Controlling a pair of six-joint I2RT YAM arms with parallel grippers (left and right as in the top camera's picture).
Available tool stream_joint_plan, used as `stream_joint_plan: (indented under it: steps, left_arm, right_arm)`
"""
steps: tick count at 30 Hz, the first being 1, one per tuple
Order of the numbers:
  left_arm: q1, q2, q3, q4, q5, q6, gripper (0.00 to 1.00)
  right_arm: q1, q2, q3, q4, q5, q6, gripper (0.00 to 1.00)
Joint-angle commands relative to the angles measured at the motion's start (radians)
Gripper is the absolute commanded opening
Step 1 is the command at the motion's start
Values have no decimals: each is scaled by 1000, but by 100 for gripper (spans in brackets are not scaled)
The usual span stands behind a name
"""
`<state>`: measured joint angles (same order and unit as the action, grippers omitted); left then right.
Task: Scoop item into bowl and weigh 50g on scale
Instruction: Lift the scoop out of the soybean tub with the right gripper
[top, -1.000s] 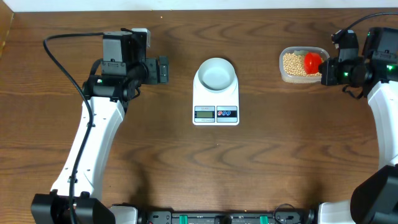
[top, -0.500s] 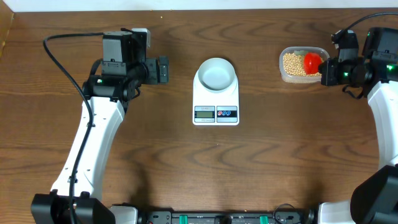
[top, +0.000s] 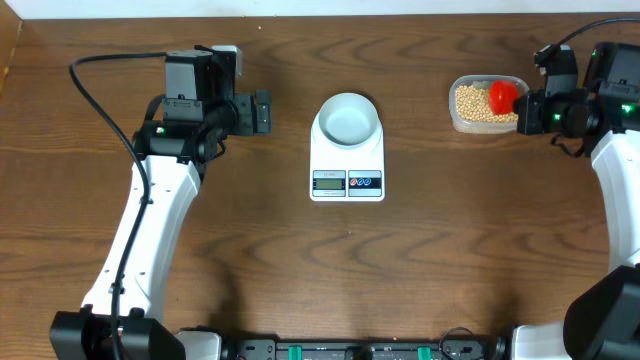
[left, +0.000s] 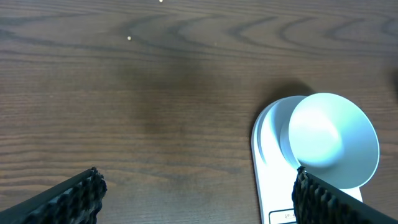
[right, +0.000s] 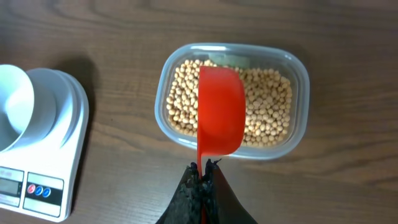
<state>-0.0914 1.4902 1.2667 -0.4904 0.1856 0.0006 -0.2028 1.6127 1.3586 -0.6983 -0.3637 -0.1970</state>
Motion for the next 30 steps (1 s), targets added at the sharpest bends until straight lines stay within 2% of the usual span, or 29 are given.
stream_joint_plan:
  steps: [1,11,30]
  left_arm:
    - [4,6,7,-2,8,10,98]
    - [4,6,7,-2,8,10,98]
    - [4,6,7,-2,8,10,98]
  right_arm:
    - [-8,-2,19,30,-8,-10,1]
    - [-7,19,19,57,13,-22,1]
    - [5,29,19,93,-145,-8,1]
